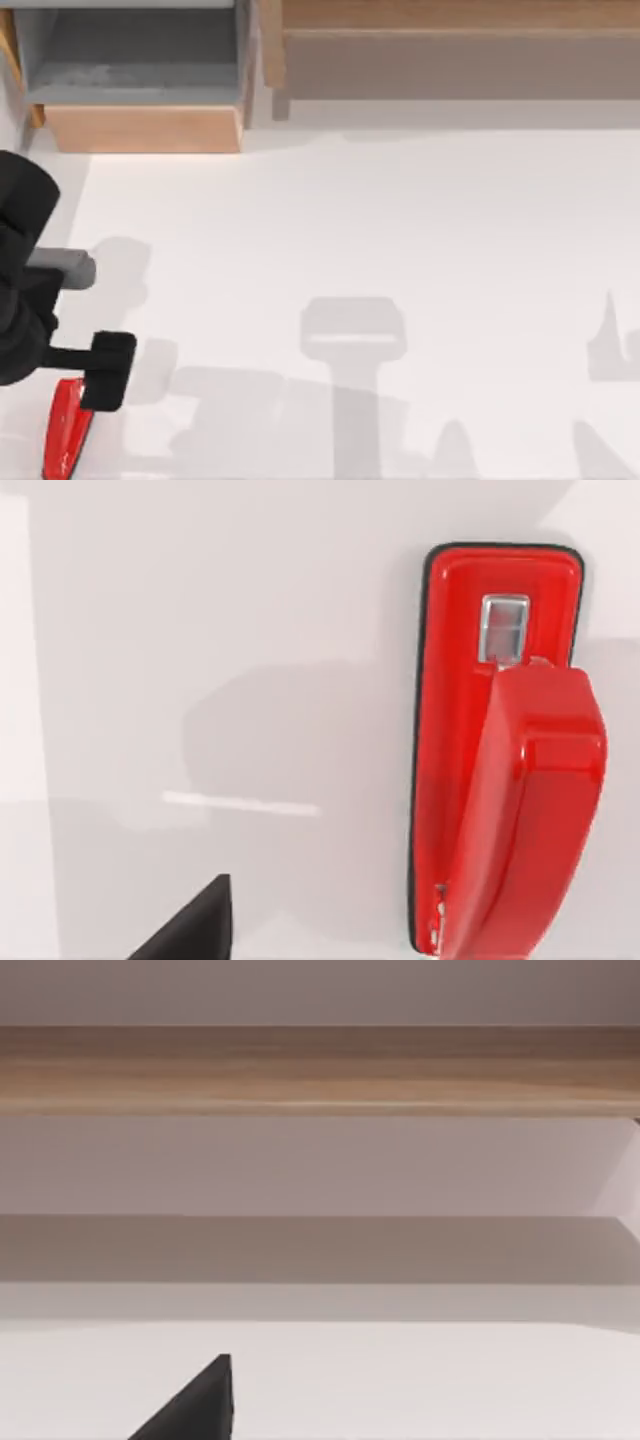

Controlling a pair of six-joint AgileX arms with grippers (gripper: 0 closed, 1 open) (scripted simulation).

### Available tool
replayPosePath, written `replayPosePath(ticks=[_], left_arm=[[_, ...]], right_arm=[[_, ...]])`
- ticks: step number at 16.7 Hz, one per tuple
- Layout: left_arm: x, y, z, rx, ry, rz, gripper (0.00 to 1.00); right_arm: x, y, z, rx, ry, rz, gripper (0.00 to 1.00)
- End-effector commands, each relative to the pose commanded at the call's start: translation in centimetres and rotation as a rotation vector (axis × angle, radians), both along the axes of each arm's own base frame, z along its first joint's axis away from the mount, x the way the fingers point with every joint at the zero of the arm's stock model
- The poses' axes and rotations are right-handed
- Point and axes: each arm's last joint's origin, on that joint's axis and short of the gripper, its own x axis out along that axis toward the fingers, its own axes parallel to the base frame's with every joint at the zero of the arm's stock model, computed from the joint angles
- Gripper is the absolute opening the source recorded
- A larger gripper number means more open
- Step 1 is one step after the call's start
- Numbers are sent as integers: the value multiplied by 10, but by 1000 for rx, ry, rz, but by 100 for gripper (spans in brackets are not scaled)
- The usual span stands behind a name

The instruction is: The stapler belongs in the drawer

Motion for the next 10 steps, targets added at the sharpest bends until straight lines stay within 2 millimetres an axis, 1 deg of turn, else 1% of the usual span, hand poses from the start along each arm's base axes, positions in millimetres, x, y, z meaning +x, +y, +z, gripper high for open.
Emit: replayPosePath(ticks=[2, 8, 10], left_arm=[[5, -3, -2, 9, 42, -4, 100], [5, -2, -3, 10, 46, -2, 100], [5, -2, -11, 11, 49, -4, 100]], right_arm=[[0, 0, 0, 0, 0, 0, 100], [0, 0, 0, 0, 0, 0, 100], [0, 0, 0, 0, 0, 0, 100]])
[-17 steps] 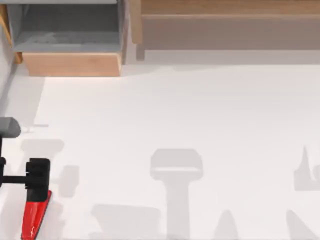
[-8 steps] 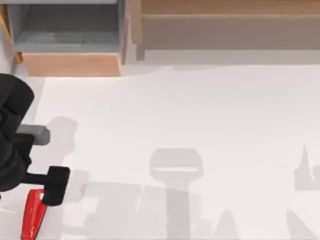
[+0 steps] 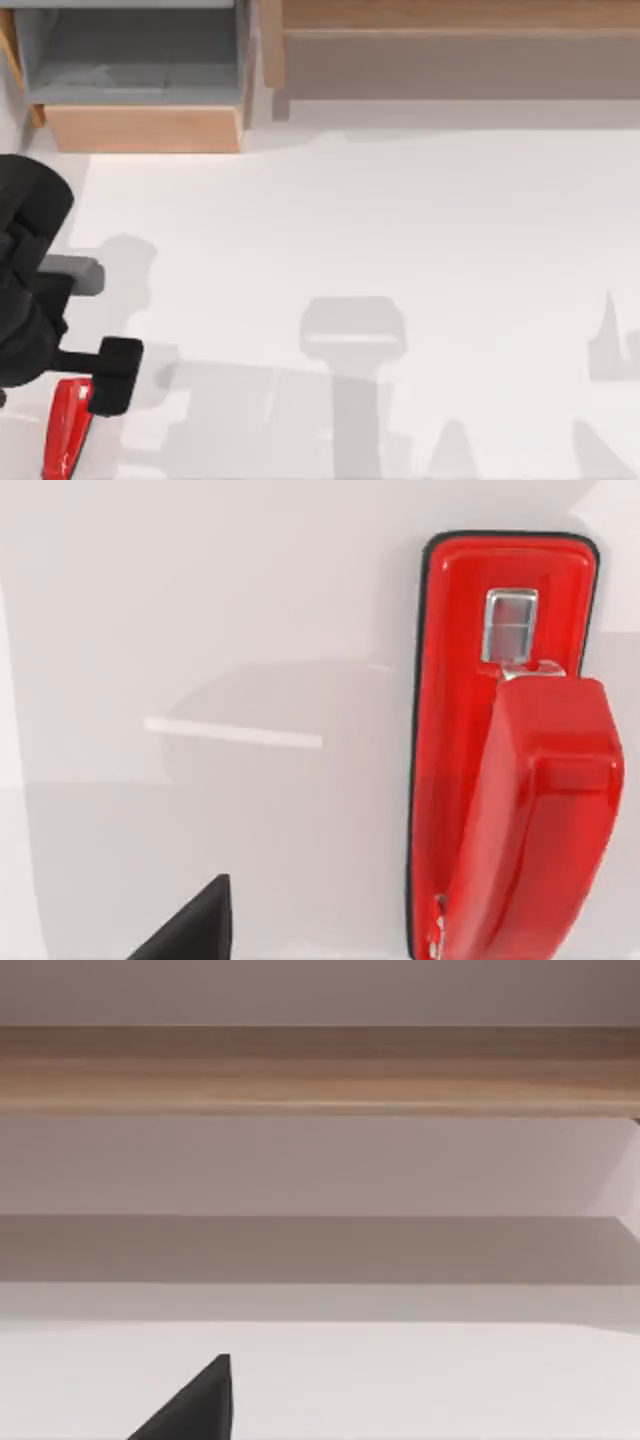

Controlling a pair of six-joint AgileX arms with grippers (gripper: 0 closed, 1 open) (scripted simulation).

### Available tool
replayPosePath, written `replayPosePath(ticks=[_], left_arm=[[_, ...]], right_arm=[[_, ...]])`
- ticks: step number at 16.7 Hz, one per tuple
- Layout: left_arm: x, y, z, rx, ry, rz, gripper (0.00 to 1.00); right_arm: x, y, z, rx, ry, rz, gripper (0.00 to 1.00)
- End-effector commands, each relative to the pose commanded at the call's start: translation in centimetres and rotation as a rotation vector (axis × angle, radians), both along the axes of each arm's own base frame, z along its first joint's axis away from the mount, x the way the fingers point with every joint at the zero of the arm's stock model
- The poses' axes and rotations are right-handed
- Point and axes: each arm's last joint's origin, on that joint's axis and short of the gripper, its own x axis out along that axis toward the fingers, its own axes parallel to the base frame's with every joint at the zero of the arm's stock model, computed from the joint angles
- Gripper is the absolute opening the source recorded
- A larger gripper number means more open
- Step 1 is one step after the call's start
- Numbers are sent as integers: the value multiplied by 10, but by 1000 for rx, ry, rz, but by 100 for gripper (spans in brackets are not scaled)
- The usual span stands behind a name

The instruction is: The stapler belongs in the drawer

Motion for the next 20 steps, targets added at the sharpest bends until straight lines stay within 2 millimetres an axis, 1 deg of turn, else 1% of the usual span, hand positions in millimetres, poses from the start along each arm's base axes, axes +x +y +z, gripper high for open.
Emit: replayPosePath(ticks=[6, 10, 20], left_arm=[[0, 0, -38, -1, -4, 0, 100], [0, 0, -41, 0, -1, 0, 100], [0, 0, -41, 0, -1, 0, 25]], right_arm=[[0, 0, 0, 0, 0, 0, 100], [0, 0, 0, 0, 0, 0, 100], [0, 0, 0, 0, 0, 0, 100]])
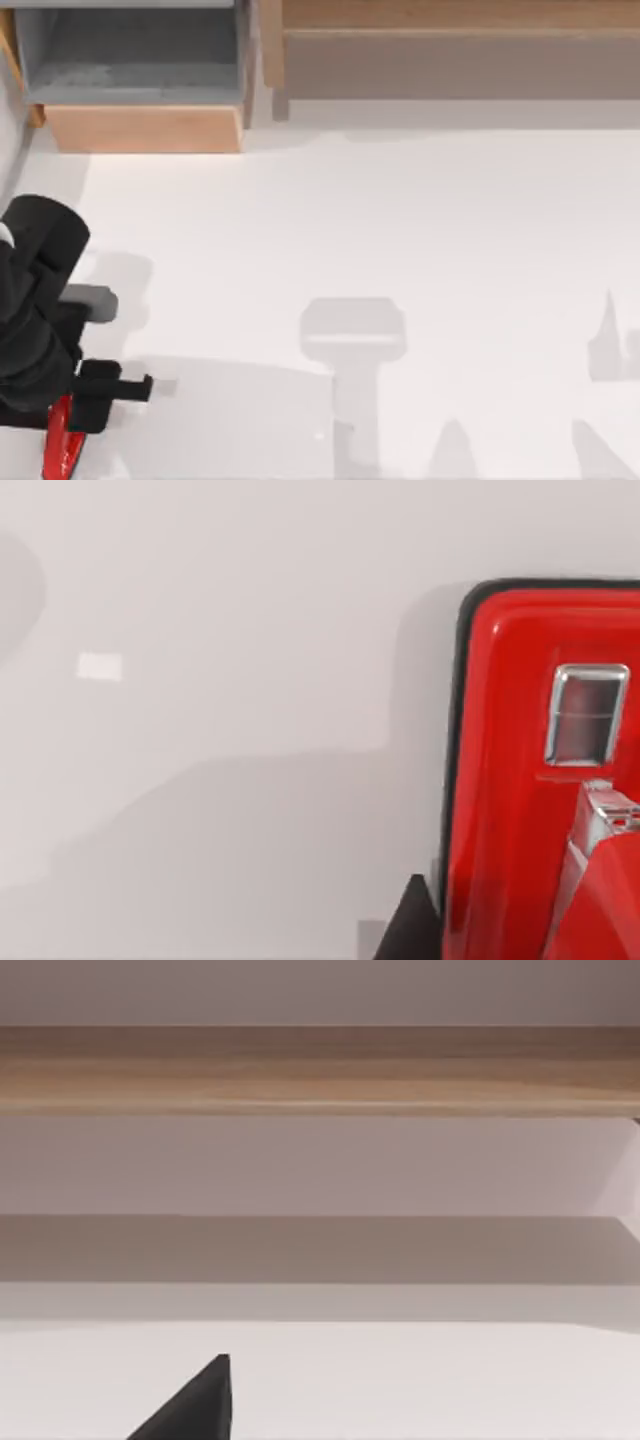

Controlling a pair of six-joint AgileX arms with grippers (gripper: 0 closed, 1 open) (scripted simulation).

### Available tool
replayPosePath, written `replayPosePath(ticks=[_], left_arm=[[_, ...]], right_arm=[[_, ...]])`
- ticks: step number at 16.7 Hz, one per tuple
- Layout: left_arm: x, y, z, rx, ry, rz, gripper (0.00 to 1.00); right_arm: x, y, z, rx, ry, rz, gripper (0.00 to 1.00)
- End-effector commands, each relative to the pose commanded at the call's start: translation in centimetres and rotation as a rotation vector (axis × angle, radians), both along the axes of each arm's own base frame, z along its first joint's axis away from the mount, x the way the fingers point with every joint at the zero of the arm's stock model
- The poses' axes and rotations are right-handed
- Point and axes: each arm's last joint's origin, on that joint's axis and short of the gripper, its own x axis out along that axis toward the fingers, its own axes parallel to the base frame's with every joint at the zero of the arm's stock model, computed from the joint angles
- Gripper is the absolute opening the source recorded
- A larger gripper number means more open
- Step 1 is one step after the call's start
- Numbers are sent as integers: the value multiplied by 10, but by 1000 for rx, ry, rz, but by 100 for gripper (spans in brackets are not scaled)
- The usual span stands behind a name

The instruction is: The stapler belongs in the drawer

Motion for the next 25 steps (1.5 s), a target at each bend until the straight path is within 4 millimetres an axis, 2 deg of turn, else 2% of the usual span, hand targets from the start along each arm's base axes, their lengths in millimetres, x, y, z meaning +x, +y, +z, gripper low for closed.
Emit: replayPosePath(ticks=[3, 4, 13, 19, 25], left_arm=[[0, 0, 0, 0, 0, 0, 2], [0, 0, 0, 0, 0, 0, 0], [0, 0, 1, -1, -2, -1, 0], [0, 0, 28, -1, -1, -1, 0], [2, 1, 32, -4, -8, -1, 0]], right_arm=[[0, 0, 0, 0, 0, 0, 100], [0, 0, 0, 0, 0, 0, 100], [0, 0, 0, 0, 0, 0, 100], [0, 0, 0, 0, 0, 0, 100], [0, 0, 0, 0, 0, 0, 100]])
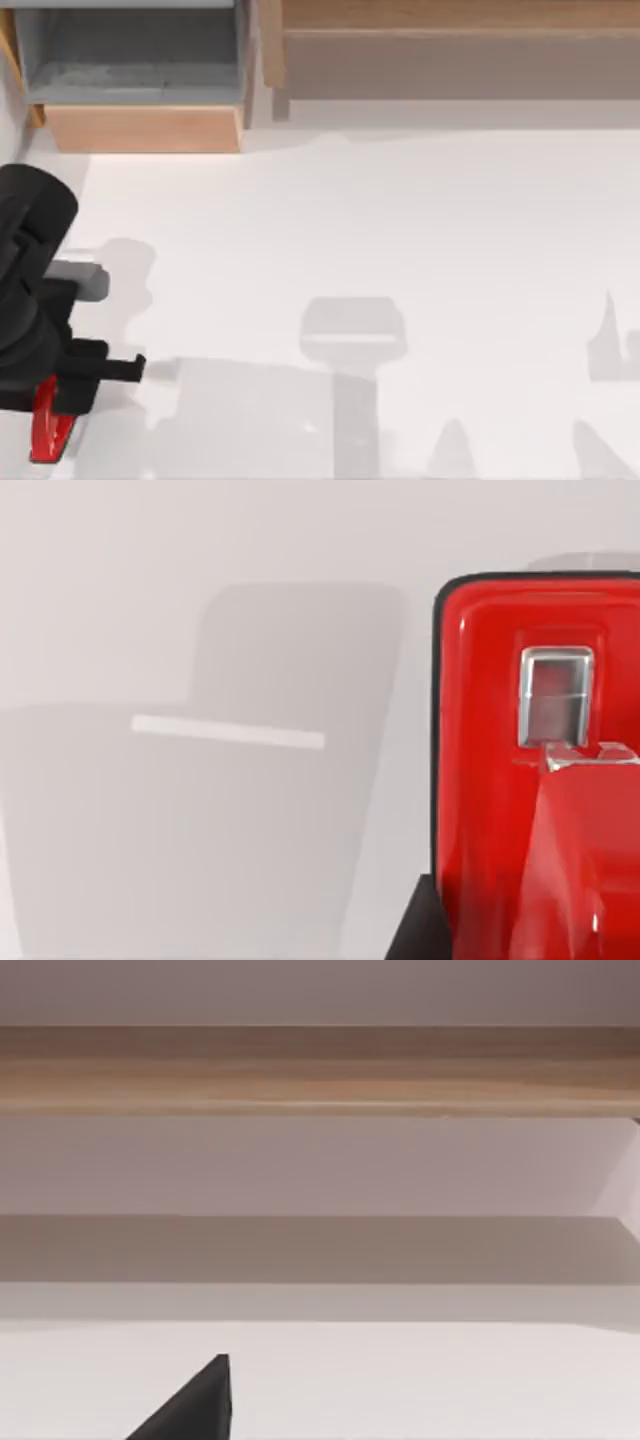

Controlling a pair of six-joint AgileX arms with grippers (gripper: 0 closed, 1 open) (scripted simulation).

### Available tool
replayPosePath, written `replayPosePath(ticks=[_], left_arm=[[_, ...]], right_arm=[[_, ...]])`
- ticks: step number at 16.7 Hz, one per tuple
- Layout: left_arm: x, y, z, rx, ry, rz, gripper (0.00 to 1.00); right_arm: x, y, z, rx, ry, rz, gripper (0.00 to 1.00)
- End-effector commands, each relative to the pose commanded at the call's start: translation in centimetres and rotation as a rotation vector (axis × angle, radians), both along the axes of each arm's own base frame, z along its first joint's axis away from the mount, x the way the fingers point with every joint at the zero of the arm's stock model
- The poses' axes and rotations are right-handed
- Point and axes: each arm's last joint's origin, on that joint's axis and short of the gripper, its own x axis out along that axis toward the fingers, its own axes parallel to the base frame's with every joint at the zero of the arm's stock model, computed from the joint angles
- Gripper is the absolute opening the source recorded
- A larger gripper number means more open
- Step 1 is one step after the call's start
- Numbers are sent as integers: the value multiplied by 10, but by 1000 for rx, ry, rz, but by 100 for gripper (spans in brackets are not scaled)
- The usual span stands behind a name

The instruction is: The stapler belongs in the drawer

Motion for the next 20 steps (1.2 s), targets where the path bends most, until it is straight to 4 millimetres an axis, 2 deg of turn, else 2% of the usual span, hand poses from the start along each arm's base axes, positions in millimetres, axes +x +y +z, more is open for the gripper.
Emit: replayPosePath(ticks=[4, 8, 11, 14, 17, 20], left_arm=[[32, 7, 27, -40, -101, 2, 0], [81, 24, 76, -67, -260, -6, 0], [119, 50, 112, -52, -370, 1, 0], [154, 87, 136, -4, -446, 21, 0], [188, 130, 136, 60, -459, 50, 0], [216, 174, 104, 101, -390, 82, 0]], right_arm=[[0, 0, 0, 0, 0, 0, 100], [0, 0, 0, 0, 0, 0, 100], [0, 0, 0, 0, 0, 0, 100], [0, 0, 0, 0, 0, 0, 100], [0, 0, 0, 0, 0, 0, 100], [0, 0, 0, 0, 0, 0, 100]])
